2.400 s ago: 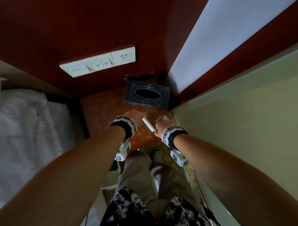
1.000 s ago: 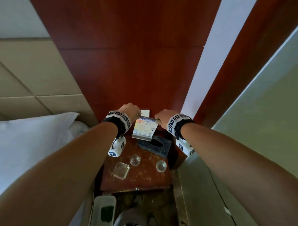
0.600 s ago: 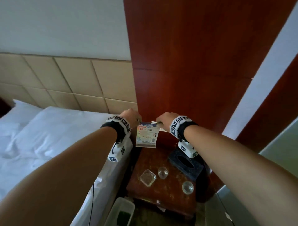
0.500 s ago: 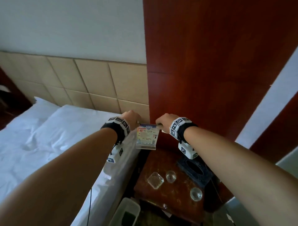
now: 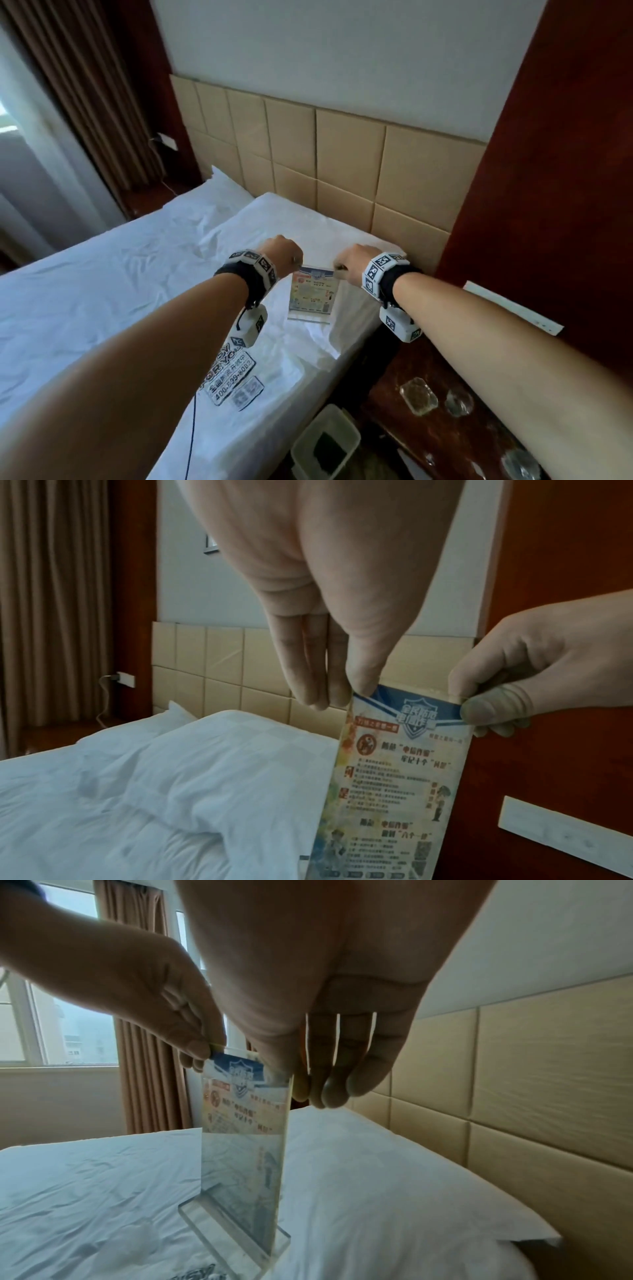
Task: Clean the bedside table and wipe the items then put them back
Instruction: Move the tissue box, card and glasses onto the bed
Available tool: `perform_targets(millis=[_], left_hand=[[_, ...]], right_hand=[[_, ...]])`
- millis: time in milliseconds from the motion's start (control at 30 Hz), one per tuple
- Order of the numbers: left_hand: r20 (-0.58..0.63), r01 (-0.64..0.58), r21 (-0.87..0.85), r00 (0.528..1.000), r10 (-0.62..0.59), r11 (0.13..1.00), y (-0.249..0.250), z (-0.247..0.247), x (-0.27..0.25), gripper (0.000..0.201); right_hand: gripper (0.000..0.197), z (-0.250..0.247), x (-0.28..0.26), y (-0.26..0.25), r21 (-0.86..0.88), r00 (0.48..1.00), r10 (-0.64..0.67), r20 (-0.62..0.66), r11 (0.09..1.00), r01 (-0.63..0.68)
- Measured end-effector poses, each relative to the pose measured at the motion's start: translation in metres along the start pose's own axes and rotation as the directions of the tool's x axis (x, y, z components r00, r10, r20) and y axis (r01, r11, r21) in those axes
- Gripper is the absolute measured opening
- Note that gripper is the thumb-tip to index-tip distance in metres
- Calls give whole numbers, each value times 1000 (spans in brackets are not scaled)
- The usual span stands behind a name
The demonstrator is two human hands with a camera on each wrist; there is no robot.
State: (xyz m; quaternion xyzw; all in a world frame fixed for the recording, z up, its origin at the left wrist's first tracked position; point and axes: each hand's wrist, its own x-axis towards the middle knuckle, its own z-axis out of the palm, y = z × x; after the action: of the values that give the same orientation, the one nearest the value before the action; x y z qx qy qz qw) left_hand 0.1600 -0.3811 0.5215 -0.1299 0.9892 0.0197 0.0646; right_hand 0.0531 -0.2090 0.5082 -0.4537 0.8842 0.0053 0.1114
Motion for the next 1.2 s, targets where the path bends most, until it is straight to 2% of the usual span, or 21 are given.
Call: perform_targets(millis=[267, 533, 767, 900, 1200], left_hand=[[55, 45, -55, 998, -42, 997, -138, 39, -22, 19], [60, 81, -149, 996, -73, 985, -225, 85, -21, 19], [107, 148, -223, 986, -127, 964, -270, 123, 14, 19], [196, 183, -190, 970, -145, 965, -289, 148, 50, 22], [410, 231, -163, 900, -147, 959, -322, 222, 129, 26]], right_hand=[[20, 26, 76, -122, -44, 996, -57, 65, 997, 60], [5, 48, 145, -191, -77, 981, -113, 155, 989, 126], [12, 78, 209, -208, -95, 952, -173, 253, 975, 202], [13, 103, 253, -207, -79, 923, -206, 324, 967, 244], [12, 177, 340, -199, 41, 854, -212, 474, 975, 219]])
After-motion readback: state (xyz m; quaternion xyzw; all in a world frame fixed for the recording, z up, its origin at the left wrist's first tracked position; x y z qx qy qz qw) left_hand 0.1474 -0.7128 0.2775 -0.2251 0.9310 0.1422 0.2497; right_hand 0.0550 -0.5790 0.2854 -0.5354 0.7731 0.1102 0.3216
